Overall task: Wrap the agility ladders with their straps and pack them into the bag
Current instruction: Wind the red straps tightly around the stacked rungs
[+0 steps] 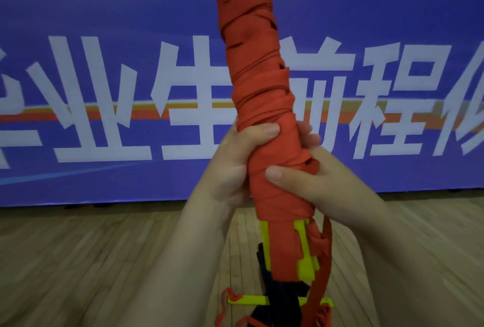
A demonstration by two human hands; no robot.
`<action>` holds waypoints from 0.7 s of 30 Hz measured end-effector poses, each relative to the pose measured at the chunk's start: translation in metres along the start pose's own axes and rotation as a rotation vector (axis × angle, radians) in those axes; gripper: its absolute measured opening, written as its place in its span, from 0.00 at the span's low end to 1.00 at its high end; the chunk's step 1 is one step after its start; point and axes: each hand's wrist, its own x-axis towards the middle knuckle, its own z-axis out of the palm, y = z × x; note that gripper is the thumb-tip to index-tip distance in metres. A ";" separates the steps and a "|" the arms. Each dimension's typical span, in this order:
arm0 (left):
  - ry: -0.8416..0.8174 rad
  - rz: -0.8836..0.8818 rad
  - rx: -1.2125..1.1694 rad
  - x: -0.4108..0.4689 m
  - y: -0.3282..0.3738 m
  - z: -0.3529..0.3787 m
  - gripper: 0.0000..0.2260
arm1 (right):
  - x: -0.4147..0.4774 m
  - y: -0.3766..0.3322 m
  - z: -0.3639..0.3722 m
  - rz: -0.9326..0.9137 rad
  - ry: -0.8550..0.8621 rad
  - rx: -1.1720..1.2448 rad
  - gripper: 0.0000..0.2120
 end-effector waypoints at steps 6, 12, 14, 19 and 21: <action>0.137 0.064 0.188 0.000 0.012 -0.005 0.27 | -0.003 -0.013 -0.005 0.196 -0.026 -0.034 0.20; 0.144 0.031 0.246 0.002 0.017 -0.004 0.20 | -0.003 -0.001 -0.017 0.280 -0.049 0.049 0.07; 0.204 0.052 0.316 0.003 0.014 -0.003 0.17 | -0.006 -0.001 -0.016 0.207 0.007 -0.274 0.08; 0.441 0.196 0.557 0.011 0.006 0.000 0.18 | -0.011 0.004 0.006 0.021 0.299 -0.730 0.12; 0.537 0.248 0.700 0.013 0.006 0.004 0.16 | -0.013 0.005 0.018 -0.024 0.323 -0.534 0.20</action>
